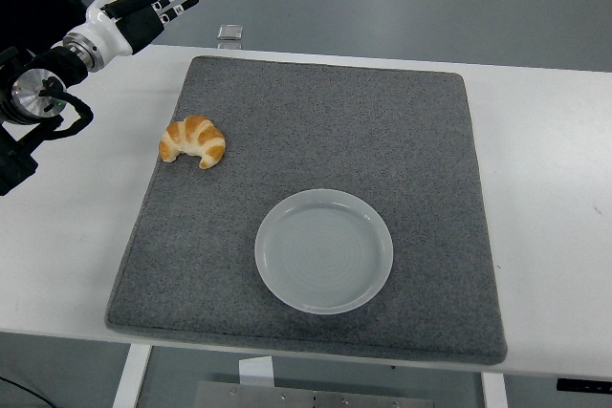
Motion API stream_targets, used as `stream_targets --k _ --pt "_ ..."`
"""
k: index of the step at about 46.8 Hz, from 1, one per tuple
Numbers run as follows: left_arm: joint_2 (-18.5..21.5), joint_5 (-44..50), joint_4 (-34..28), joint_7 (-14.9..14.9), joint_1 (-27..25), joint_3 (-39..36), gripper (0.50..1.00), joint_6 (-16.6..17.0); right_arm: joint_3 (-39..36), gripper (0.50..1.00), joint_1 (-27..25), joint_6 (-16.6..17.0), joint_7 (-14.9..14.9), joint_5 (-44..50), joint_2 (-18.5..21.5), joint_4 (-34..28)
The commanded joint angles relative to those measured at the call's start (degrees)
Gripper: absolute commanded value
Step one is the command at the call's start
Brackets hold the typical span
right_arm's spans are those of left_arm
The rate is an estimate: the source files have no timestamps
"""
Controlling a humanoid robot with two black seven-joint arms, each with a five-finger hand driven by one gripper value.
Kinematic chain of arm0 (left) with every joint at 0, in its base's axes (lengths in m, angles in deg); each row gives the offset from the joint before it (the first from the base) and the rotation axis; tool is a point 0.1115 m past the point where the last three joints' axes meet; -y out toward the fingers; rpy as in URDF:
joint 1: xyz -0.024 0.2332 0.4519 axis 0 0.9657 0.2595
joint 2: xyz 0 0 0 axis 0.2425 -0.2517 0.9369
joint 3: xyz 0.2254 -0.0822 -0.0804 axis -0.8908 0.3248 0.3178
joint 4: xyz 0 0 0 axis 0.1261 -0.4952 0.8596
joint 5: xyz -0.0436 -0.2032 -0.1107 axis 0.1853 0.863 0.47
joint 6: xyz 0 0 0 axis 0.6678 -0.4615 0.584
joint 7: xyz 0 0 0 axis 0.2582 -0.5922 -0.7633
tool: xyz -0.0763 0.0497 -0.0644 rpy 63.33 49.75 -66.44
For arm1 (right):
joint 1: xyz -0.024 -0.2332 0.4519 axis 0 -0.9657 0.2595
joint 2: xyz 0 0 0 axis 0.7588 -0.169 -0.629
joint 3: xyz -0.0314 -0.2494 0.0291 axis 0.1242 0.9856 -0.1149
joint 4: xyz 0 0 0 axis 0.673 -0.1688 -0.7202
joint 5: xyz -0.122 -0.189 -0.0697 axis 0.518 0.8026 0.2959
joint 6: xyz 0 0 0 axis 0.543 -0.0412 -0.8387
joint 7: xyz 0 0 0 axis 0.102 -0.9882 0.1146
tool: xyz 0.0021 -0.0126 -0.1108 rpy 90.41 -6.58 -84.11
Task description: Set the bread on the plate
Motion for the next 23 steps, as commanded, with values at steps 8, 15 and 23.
stream_targets --k 8,15,23 --pt "-0.1 0.0 0.0 0.0 -0.3 -0.3 1.0 -0.1 0.0 0.952 0.0 0.0 0.0 0.0 0.0 0.0" --pt "-0.1 0.1 0.1 0.0 -0.5 -0.3 1.0 -0.8 0.0 0.952 0.0 0.0 0.0 0.0 0.0 0.0" --pt "0.0 0.1 0.6 0.0 -0.5 -0.2 1.0 -6.5 0.0 0.952 0.0 0.0 0.0 0.0 0.0 0.0"
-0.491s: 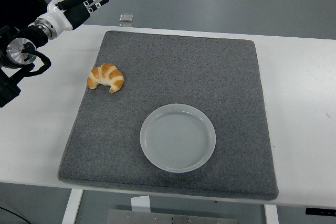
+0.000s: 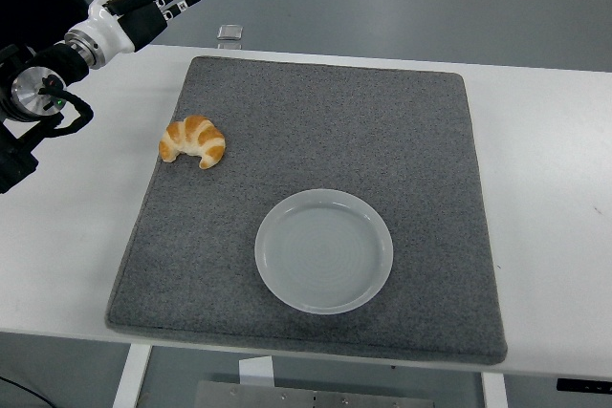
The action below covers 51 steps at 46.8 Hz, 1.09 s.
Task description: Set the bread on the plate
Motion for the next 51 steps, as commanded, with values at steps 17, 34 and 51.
stream_targets --k 17,34,51 --pt "0.1 0.0 1.8 0.0 -0.4 -0.1 0.999 -6.7 0.0 0.952 0.0 0.0 0.0 0.0 0.0 0.0" --pt "3.9 -7.1 1.2 -0.1 -1.9 -0.6 1.0 -6.4 0.0 0.952 0.0 0.0 0.0 0.0 0.0 0.0" --pt "8.1 -20.3 -1.8 -0.4 -2.9 -1.1 0.999 -6.8 0.0 0.952 0.0 0.0 0.0 0.0 0.0 0.0"
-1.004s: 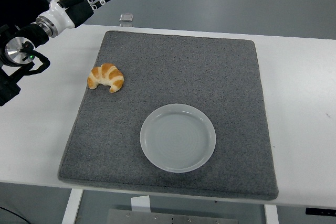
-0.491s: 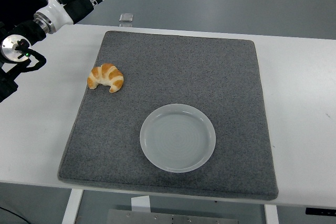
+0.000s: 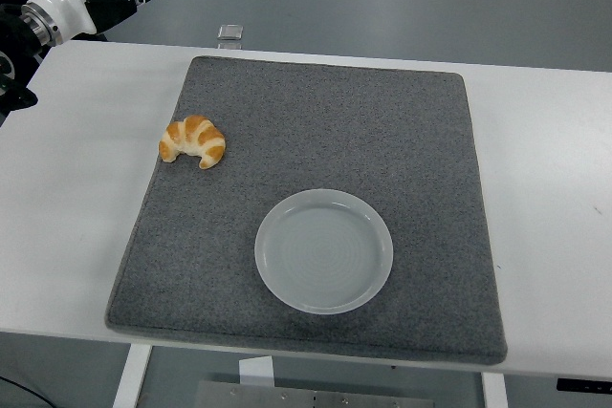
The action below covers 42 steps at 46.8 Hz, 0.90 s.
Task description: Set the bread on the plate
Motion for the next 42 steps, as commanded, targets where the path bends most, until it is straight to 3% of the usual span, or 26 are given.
stream_targets --k 1,7,13,21,28,35,42 --pt "1.0 -2.9 -0.9 -0.3 0.1 -0.3 0.999 0.0 0.0 0.952 0.0 0.0 0.0 0.0 0.0 -0.1" --pt "1.8 -8.0 -1.9 -0.8 0.0 -0.8 0.999 0.0 0.0 0.952 0.0 0.0 0.0 0.0 0.0 0.0" --pt "3.9 -11.4 -3.0 -4.3 0.2 -0.8 0.999 0.0 0.0 0.954 0.0 0.0 0.0 0.0 0.0 0.0" --pt "9.0 -21.1 -8.9 -8.5 0.2 -1.6 0.999 0.0 0.0 0.952 0.0 0.0 0.0 0.1 0.0 -0.1" --pt "12.1 -27.7 -12.1 -10.7 0.1 -1.5 0.999 0.6 0.0 0.952 0.0 0.0 0.0 0.1 0.0 0.0" --pt "13.8 -30.1 -12.6 -13.0 0.1 -1.6 0.999 0.7 0.0 0.952 0.0 0.0 0.0 0.0 0.0 0.0" --pt "14.9 -38.8 -14.0 -16.6 0.6 -1.6 0.999 1.5 0.0 0.952 0.0 0.0 0.0 0.0 0.0 0.0"
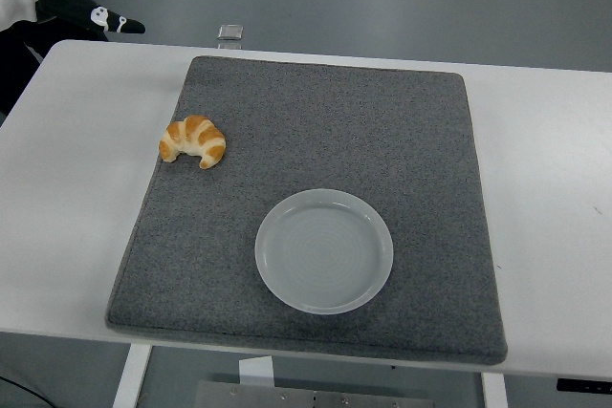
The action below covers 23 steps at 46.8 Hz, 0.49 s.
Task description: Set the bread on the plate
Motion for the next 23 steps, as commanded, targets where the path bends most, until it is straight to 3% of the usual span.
stream_targets --k 1,4,11,23 --pt "1.0 -4.8 -1.6 -2.2 0.4 0.0 0.996 1.3 0.0 0.952 0.0 0.0 0.0 0.0 0.0 0.0" --pt "2.2 -6.5 -4.0 -3.7 0.7 -0.1 0.999 4.3 0.0 0.952 0.0 0.0 0.0 0.0 0.0 0.0" --pt "4.4 -7.8 -9.8 -5.3 3.4 -1.8 0.996 15.0 0.0 0.952 0.0 0.0 0.0 0.0 0.0 0.0" --pt "3.5 -15.2 -10.6 -6.6 5.9 -6.2 0.996 29.5 0.0 0.952 0.0 0.0 0.0 0.0 0.0 -0.1"
